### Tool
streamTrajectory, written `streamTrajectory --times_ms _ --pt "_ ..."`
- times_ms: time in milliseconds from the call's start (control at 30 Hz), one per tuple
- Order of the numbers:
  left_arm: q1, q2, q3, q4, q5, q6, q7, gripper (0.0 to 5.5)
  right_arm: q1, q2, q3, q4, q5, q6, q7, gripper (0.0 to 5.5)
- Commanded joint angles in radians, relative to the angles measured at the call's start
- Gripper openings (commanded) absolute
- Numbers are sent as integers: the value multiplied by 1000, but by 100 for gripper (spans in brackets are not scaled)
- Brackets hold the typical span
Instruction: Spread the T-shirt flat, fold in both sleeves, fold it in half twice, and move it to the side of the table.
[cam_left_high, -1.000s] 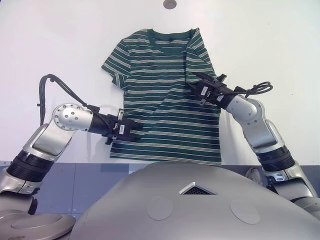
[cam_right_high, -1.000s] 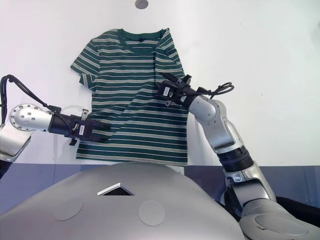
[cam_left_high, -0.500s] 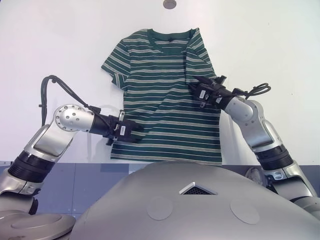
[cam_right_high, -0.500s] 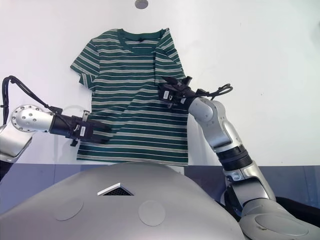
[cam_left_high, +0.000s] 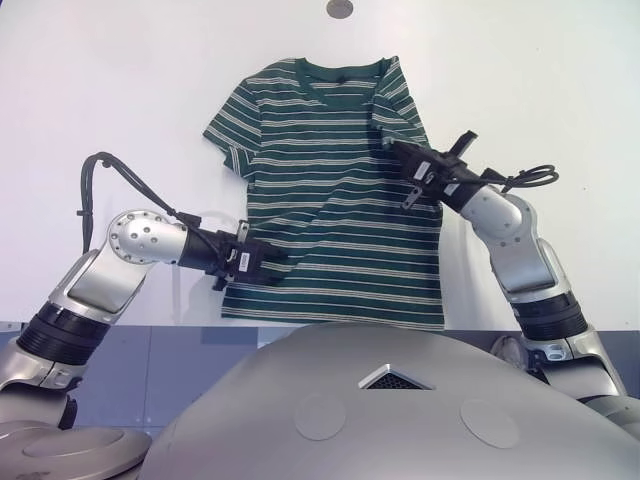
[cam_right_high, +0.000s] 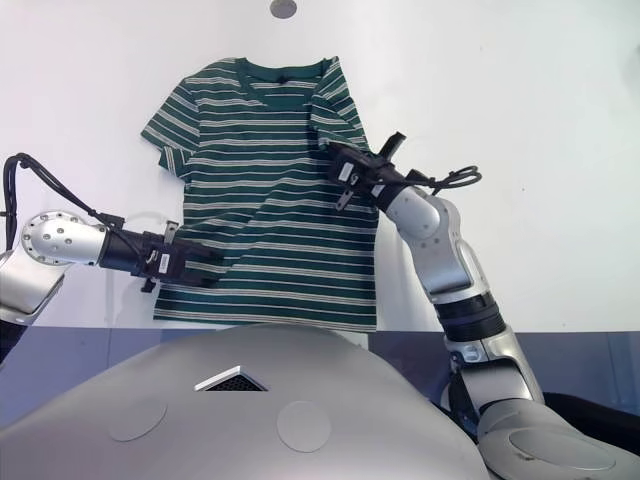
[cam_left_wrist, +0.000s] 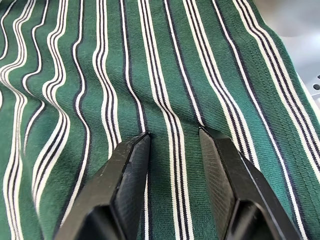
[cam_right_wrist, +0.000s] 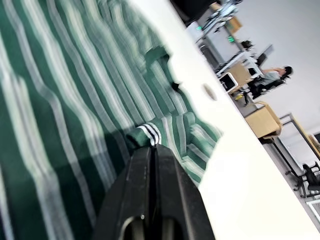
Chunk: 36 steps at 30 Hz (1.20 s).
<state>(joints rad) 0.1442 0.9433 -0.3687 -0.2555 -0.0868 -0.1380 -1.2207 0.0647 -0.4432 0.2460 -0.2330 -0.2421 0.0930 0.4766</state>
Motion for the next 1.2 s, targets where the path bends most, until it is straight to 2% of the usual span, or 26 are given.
streamTrajectory --times_ms 33,200,400,633,767,867,1033,1133,1200 --pt "9 -10 -19 20 55 46 25 178 59 55 -180 -57 192 138 -14 4" --pt "18 1 -1 -50 31 106 29 178 49 70 -299 18 212 180 -112 4" --pt "-30 -17 17 -27 25 123 36 178 10 100 -298 67 187 203 -197 4" --pt "-47 -80 31 25 35 110 105 178 -28 111 -312 79 167 157 -266 160" --pt "-36 -39 92 -8 -57 154 59 178 -33 122 -316 88 165 129 -291 245" --pt "-20 24 96 -29 -79 158 -26 234 -11 141 -299 82 158 120 -302 316" --pt "13 97 133 -161 -240 293 -139 336 6 160 -290 80 151 105 -318 430" --pt "-92 3 196 -205 -395 450 -45 394 13 158 -246 46 139 67 -297 473" --pt "-227 -108 254 -171 -504 568 92 394 37 126 -155 -28 173 57 -177 473"
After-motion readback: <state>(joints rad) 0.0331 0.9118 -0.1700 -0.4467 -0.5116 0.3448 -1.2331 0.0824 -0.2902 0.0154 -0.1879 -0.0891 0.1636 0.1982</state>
